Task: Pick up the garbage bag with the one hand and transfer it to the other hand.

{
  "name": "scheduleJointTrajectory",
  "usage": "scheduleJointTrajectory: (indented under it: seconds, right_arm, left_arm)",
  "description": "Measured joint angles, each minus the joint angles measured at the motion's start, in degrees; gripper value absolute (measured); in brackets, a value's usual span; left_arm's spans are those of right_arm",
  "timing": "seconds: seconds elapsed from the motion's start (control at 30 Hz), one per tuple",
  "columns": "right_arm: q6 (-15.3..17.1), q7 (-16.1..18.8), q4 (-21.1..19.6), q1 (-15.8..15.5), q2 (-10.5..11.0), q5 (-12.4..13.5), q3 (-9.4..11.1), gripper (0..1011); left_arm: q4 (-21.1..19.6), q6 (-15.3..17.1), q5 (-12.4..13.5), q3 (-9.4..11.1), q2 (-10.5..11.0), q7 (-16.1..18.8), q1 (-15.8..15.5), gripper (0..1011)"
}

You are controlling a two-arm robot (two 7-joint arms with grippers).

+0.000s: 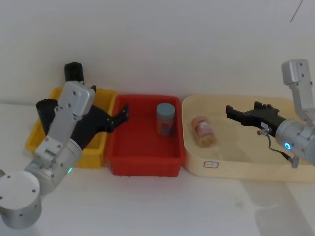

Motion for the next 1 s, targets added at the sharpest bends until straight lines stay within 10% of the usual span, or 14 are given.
scheduleJointTrajectory:
  seconds: [0.43, 1.0]
  right_arm:
    - [0.1, 0.4, 0.9, 0.4, -0.1, 0.1, -0.2, 1004]
    - [0.1, 0.5, 1.3, 0.6, -0.2, 0.1, -0.3, 1004]
  left_arm:
    - [-9.0, 7.3, -2.9, -5.7, 4.2, -1.2, 0.9, 1001]
    - [-19.0, 17.2, -12.2, -20.8, 11.7, -5.6, 13.3, 1000]
